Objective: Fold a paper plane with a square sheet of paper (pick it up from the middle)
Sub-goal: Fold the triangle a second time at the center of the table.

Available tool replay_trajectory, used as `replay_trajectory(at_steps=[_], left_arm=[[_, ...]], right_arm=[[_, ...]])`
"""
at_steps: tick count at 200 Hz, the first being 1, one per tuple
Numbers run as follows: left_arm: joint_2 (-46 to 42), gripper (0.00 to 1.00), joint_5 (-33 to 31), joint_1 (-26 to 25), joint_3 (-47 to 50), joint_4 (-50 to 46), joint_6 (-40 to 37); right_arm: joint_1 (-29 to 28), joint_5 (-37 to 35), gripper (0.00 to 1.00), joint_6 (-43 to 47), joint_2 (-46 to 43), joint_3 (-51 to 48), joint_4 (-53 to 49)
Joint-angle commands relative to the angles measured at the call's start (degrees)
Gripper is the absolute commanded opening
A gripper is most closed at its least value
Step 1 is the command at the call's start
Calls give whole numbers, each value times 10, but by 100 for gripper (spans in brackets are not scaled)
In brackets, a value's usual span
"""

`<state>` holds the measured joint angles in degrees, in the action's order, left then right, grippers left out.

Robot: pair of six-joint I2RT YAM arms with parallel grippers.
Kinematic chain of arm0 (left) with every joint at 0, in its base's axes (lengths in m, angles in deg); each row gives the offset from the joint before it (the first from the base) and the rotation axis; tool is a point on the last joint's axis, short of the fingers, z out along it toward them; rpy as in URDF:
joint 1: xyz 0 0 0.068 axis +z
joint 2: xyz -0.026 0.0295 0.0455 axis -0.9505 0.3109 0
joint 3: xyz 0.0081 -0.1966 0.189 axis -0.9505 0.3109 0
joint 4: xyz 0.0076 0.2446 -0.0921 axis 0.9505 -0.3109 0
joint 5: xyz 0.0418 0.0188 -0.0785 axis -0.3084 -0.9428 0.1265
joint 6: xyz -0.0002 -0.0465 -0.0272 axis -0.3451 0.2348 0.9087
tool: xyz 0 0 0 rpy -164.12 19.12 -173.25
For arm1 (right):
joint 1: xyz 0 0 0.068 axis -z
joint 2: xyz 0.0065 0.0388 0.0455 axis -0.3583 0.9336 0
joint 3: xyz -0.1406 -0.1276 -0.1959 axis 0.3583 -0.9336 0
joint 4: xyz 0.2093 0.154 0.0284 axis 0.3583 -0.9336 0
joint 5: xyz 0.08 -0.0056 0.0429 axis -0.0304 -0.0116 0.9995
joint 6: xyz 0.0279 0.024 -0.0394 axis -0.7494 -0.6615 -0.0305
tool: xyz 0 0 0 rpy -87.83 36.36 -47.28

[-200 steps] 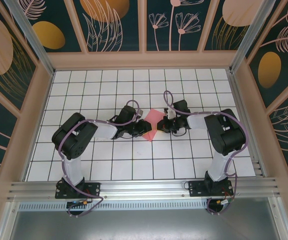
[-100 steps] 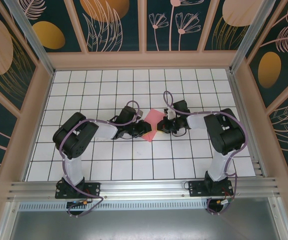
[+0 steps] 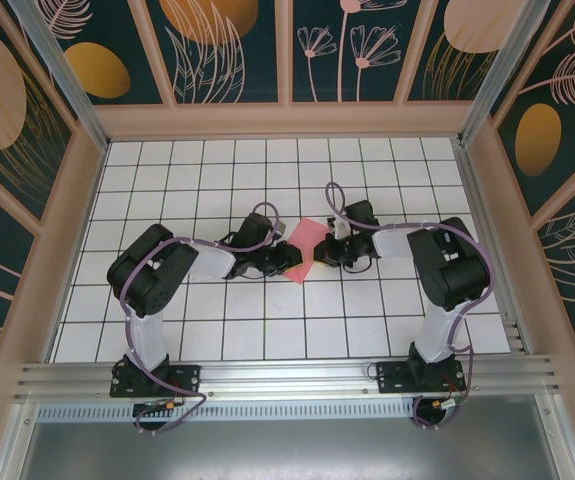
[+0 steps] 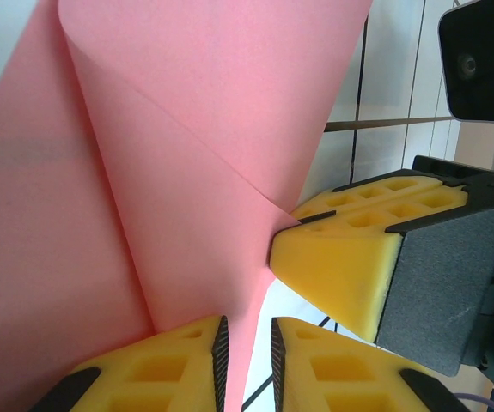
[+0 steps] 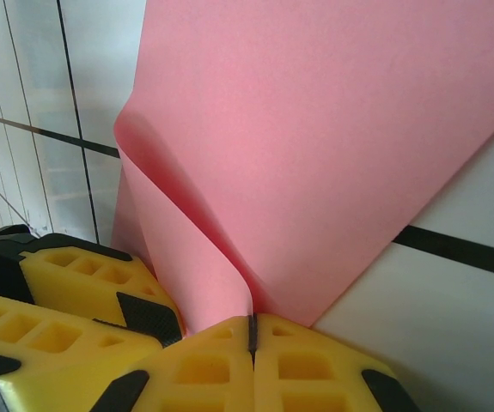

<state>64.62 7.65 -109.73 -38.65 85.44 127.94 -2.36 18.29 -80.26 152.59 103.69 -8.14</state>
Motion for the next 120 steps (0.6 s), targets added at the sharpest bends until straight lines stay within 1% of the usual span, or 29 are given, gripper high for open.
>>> replay_trajectory(at_steps=[1,120], left_arm=[[10,24,11,-3,-7,-9,-13],[18,23,10,-3,-12,-16,-14]], right_arm=[[-3,-14,6,10,-13,-1,-15],[-4,-40,6,10,-7,-3,-30]])
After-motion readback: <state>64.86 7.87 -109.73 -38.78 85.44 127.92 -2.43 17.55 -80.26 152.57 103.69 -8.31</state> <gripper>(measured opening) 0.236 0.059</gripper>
